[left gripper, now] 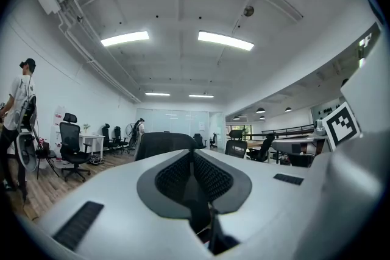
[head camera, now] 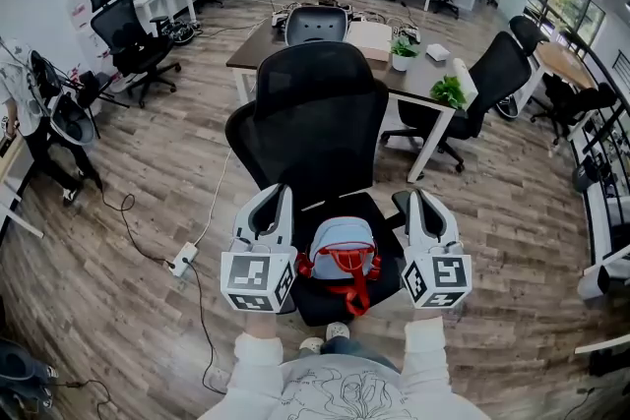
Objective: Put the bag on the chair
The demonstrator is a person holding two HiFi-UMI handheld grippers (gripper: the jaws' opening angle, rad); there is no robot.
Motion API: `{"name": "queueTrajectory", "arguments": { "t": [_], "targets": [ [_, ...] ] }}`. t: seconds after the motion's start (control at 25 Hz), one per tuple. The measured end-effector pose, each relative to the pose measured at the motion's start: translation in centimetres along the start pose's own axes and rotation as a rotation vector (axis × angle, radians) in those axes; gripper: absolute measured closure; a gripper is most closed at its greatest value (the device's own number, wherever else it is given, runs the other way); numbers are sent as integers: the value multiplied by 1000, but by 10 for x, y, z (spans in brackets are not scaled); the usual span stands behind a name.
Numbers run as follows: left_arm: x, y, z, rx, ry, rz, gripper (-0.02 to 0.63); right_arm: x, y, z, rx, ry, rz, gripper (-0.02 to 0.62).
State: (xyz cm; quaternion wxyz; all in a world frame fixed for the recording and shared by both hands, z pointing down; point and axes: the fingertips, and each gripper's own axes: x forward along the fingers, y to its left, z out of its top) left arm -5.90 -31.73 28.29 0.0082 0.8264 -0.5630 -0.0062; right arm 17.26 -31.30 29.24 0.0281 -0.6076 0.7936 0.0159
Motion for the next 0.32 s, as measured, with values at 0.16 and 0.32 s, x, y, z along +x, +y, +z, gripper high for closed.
{"name": "queueTrajectory", "arguments": {
  "t": [0.16,0.32],
  "targets": [
    [1,2,0,7,3,1,583,1,2,2,-6,-1,-3,584],
    [2,4,3,2,-3,-9,583,4,4,4,-15,-1,-10,583]
  ]
}}
